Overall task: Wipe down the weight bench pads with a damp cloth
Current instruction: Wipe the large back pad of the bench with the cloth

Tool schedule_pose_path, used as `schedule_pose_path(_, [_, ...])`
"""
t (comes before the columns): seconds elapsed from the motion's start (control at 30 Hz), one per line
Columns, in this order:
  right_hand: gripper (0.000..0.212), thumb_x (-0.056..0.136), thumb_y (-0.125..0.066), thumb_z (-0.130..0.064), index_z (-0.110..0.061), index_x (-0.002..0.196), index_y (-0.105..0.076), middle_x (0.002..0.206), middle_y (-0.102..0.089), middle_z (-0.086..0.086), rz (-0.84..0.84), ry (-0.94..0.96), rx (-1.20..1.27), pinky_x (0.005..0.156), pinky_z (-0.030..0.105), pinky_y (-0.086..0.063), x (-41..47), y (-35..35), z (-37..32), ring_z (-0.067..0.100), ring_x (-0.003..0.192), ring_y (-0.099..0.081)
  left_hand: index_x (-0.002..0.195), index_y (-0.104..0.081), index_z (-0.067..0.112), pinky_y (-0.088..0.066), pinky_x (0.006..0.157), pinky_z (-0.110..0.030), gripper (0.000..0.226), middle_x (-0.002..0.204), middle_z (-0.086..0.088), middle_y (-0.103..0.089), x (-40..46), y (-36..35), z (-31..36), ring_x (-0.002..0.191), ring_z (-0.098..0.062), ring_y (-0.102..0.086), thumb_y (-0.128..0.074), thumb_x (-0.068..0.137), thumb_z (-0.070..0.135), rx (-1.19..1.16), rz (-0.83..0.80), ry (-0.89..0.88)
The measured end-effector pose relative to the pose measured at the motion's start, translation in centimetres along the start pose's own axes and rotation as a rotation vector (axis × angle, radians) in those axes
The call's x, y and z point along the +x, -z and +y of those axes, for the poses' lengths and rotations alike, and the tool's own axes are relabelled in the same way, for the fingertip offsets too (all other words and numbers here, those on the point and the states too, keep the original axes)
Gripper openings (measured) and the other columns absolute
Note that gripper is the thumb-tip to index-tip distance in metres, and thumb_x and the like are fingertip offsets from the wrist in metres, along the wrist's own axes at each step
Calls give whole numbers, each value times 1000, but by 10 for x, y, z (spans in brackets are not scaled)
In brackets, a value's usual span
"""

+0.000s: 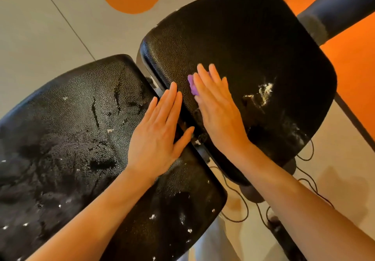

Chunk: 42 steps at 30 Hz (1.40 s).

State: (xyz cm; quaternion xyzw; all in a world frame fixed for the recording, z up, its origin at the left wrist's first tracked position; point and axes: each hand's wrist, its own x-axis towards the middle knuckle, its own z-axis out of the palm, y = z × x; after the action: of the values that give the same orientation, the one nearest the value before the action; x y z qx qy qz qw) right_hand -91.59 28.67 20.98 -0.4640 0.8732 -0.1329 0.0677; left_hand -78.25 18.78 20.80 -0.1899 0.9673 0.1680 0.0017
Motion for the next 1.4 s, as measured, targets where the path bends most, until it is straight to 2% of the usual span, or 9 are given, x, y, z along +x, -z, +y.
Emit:
schedule_pose_path(0.17, [61,92,-55,-2,-9,148,-31,158,-21,6,-94,65,-139,121,37,-15,-110,14,12,23,148,-14,155,-19,10,-8,125,-34,79,165,-7,-9,0,-1,-1,152,-16,-11,-36,97,60,33,-15,15])
schedule_pose_path(0.33, [56,94,-51,-5,-11,146,-32,156,-26,7,10,-99,-74,119,44,-16,8,5,17,25,147,-15,155,-21,9,-7,125,-35,69,164,-8,-14,2,-5,10,152,-20,-12,-35,100,49,25,9,-38])
schedule_pose_path(0.43, [58,94,-48,-15,-13,148,-28,158,-23,7,70,-240,-47,119,43,-13,5,2,6,25,148,-12,155,-21,10,-11,125,-37,62,164,-7,-13,6,-9,22,152,-19,-10,-34,102,40,-19,10,-28])
schedule_pose_path(0.53, [62,92,-47,-13,-10,150,-26,159,-20,7,-23,-119,-55,120,43,-11,-65,4,-7,25,148,-9,155,-20,11,-12,124,-36,64,165,-4,-10,7,-9,23,152,-16,-8,-33,102,43,-46,-1,6])
schedule_pose_path(0.63, [53,95,-43,-10,-7,147,-31,156,-25,11,-13,37,-142,120,47,-10,-48,7,19,28,147,-13,156,-19,13,-10,124,-34,73,165,-2,-8,7,-7,24,152,-14,-7,-35,98,54,-28,-25,11])
schedule_pose_path(0.83, [56,98,-43,-21,-5,148,-25,157,-20,16,134,-375,-111,120,44,-11,21,4,19,29,147,-11,156,-18,14,-2,124,-27,78,165,0,-7,8,-7,23,153,-13,-5,-36,96,60,-29,-41,22])
schedule_pose_path(1.03, [57,93,-36,-14,-3,148,-24,157,-19,16,26,-188,-144,118,43,-9,-6,3,17,29,147,-12,155,-23,19,-1,124,-28,74,165,-1,-8,9,-5,24,153,-16,-6,-40,94,58,-63,-75,6])
schedule_pose_path(1.23, [50,100,-31,-23,-9,148,-27,157,-22,14,237,-562,-96,119,43,-11,43,4,38,29,147,-14,156,-19,19,4,124,-26,73,165,-2,-6,8,-8,20,153,-13,2,-40,96,55,-45,-65,-19])
schedule_pose_path(1.4, [55,95,-44,-13,-12,148,-29,156,-27,9,89,-306,-122,118,44,-13,-32,-4,-2,28,147,-16,155,-23,20,-3,124,-33,62,165,-7,-5,6,-8,19,153,-18,1,-37,100,44,-66,-66,-49])
